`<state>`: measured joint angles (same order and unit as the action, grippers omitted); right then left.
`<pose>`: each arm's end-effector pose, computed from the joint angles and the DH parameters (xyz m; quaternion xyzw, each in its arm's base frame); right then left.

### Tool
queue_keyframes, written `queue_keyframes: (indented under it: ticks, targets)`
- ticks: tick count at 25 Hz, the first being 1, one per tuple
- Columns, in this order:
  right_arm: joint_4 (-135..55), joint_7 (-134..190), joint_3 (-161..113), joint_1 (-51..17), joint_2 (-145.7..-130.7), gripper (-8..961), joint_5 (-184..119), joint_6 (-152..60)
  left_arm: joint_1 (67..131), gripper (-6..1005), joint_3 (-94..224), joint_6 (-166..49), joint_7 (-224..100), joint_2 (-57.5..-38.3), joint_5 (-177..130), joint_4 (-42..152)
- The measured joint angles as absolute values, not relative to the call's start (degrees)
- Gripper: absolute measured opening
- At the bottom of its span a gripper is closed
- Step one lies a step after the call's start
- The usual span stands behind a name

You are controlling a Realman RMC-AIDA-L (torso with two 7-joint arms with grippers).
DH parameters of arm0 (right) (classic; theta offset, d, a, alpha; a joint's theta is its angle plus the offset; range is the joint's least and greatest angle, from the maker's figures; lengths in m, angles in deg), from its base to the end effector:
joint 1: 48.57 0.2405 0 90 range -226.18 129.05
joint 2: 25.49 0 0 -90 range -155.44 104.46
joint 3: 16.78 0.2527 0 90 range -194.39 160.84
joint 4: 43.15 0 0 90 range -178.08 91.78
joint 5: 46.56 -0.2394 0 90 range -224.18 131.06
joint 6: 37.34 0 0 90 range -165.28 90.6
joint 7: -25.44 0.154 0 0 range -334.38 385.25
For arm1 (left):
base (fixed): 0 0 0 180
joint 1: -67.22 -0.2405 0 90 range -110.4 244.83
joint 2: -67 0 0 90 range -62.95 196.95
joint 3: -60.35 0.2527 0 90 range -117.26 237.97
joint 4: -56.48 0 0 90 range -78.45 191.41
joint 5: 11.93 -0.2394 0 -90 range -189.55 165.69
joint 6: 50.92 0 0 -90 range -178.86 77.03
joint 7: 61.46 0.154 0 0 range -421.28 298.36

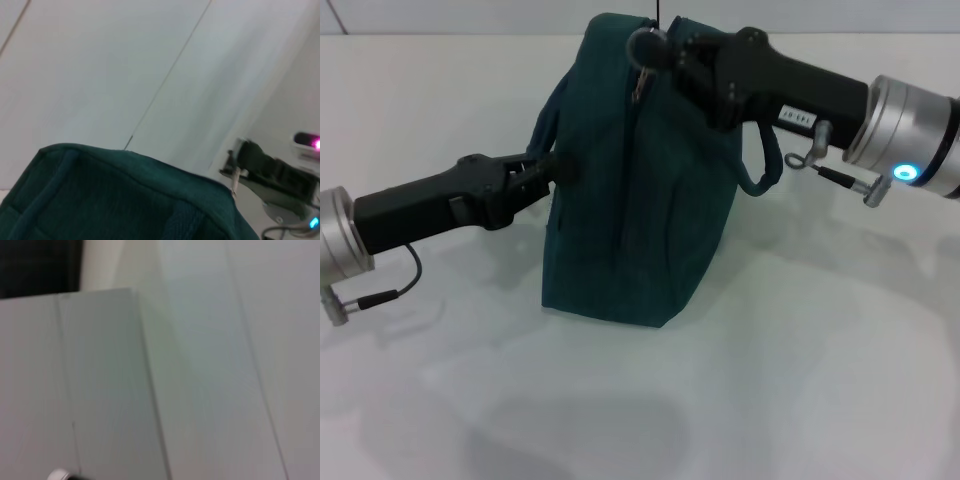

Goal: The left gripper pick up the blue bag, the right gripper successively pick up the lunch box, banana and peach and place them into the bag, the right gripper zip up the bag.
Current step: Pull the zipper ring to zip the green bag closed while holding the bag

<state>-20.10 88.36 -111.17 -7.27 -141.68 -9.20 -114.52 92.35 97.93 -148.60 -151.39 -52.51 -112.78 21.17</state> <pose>0.1348 0.3970 -0.0579 -0.8675 0.1333 0.4663 0.1109 -0.2714 0.3279 0.0114 -0.8573 -0.3196 -0.3929 0.0920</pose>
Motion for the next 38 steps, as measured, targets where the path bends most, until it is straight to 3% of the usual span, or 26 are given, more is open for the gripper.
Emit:
queue_keyframes:
  ticks: [34,38]
  targets:
    - [-21.7,97.0,-110.0,-8.2,-141.59,29,-13.4,-100.7,86.4,55,98.1,-156.9,-144.2,-52.26,-108.5,22.1]
    - [-21.5,97.0,-110.0,-8.5,-141.47,30,-13.4,-101.4,86.9,106,98.1,-156.9,-144.2,-52.34,-108.2,23.2]
